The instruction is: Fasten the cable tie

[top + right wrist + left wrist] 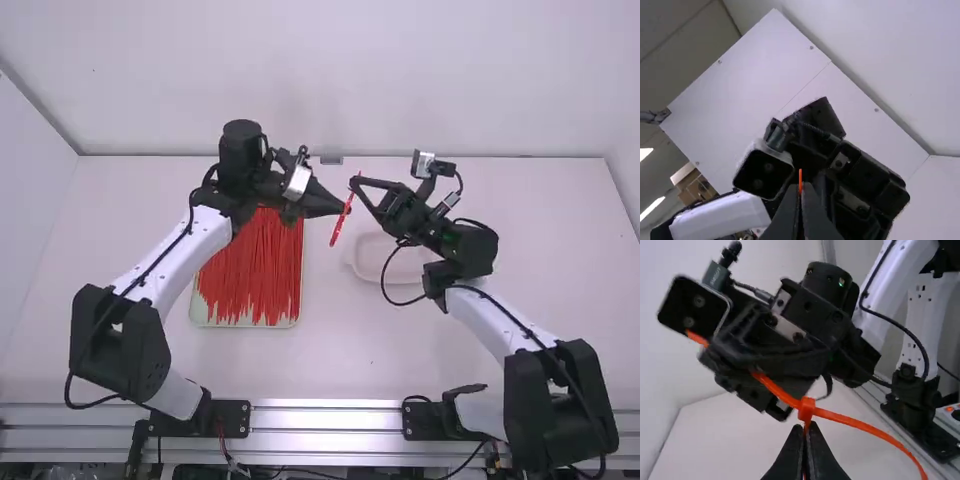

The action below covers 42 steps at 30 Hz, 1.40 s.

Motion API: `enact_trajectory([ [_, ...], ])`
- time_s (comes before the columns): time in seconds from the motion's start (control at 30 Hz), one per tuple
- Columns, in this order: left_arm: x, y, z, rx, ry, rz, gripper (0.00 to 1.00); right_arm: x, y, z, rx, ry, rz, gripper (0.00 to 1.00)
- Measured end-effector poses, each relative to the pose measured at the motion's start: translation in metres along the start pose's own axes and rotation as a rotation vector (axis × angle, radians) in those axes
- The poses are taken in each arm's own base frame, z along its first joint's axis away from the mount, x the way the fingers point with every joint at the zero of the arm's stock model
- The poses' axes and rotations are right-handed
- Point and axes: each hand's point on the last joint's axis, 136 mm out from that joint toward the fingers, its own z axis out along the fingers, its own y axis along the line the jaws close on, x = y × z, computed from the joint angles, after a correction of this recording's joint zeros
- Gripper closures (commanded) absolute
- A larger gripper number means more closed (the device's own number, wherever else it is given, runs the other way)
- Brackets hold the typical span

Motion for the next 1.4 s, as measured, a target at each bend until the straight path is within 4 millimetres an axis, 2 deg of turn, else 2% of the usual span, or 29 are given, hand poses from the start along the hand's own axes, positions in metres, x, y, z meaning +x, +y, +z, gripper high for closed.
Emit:
enact_trajectory([
  [0.2, 0.025, -0.011, 0.001, 0.002, 0.002, -0.060, 0.98, -0.014, 0.000, -0.011, 0.006, -0.024, -0.027, 1.00],
  [0.53, 0.064, -0.033, 0.001, -0.002, 0.004, -0.026, 0.98, -0.029, -0.007, -0.027, 0.042, -0.045, -0.026, 1.00],
  [0.83, 0.068, -0.035, 0.001, -0.010, 0.006, -0.027, 0.98, -0.034, -0.008, -0.030, 0.049, -0.057, -0.016, 1.00],
  [1.0, 0.067, -0.034, 0.001, -0.009, 0.005, -0.032, 0.98, -0.033, 0.002, -0.030, 0.016, -0.048, -0.056, 1.00],
  [1.03, 0.067, -0.034, 0.001, -0.009, 0.005, -0.027, 0.98, -0.032, 0.004, -0.030, 0.009, -0.045, -0.064, 0.96],
  [1.07, 0.066, -0.034, 0.001, -0.010, 0.005, -0.017, 0.98, -0.032, 0.005, -0.030, 0.004, -0.043, -0.070, 0.87],
  [1.1, 0.066, -0.034, 0.001, -0.009, 0.004, -0.013, 0.98, -0.032, 0.005, -0.030, 0.003, -0.045, -0.069, 0.82],
  [1.2, 0.069, -0.034, -0.004, -0.020, 0.005, -0.002, 0.98, -0.043, 0.008, -0.035, 0.007, -0.089, -0.095, 0.65],
  [1.3, 0.063, -0.029, -0.011, -0.042, 0.007, 0.030, 0.98, -0.043, 0.007, -0.036, 0.011, -0.084, -0.097, 0.55],
  [1.4, 0.053, -0.023, -0.018, -0.060, 0.009, 0.065, 0.99, -0.038, 0.006, -0.035, 0.011, -0.057, -0.096, 0.50],
])
